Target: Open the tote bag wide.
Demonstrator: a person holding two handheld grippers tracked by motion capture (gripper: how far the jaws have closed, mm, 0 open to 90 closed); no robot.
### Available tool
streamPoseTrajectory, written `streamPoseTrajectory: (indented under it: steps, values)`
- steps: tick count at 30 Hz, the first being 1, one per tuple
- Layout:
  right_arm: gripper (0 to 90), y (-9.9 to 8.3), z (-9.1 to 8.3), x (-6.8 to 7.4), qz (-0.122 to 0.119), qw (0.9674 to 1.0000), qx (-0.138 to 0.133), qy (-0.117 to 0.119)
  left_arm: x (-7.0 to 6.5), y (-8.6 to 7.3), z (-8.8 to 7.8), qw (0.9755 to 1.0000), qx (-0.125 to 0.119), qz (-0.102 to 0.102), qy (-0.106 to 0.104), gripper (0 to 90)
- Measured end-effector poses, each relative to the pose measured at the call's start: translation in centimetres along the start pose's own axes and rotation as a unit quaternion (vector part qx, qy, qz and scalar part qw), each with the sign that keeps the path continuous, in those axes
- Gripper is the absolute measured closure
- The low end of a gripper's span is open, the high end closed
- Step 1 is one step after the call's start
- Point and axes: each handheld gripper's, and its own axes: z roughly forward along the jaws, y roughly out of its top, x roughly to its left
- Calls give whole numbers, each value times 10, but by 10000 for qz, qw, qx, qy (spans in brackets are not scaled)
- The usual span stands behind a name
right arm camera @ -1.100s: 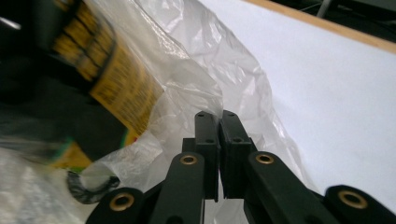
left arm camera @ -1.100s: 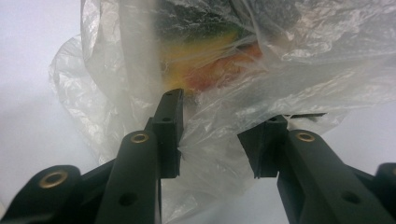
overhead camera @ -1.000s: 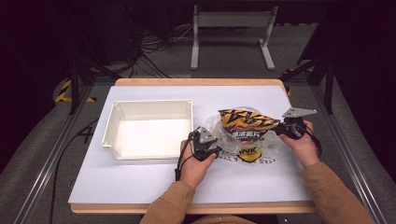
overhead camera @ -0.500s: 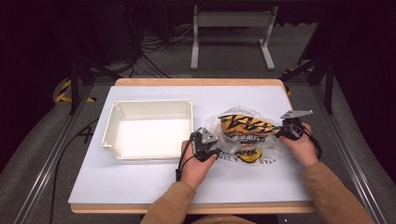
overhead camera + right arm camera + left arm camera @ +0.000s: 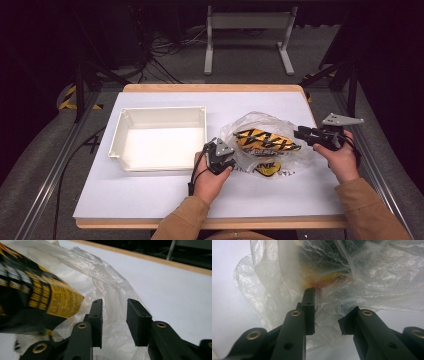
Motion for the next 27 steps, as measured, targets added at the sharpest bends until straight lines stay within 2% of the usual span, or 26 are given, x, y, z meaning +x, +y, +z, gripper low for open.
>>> streamPoseTrajectory:
  steps: [7,10,18,21,27]
  values:
    - [625,1,-37,6,61,9987,-477,169,-1,1,4,9999,75,-60,52,723]
    - [617,1,-49,12,-30,9978,-589,296,-1,1,4,9999,65,-67,55,706]
    - [613,-2,-61,28,-254,9962,-659,514,-2,1,5,9999,129,-46,60,684]
    - [606,-3,-63,34,-314,9954,-668,612,-2,1,6,9998,179,-103,74,676]
    - [593,-4,-64,37,-416,9950,-649,635,-2,2,3,9998,124,-104,125,566]
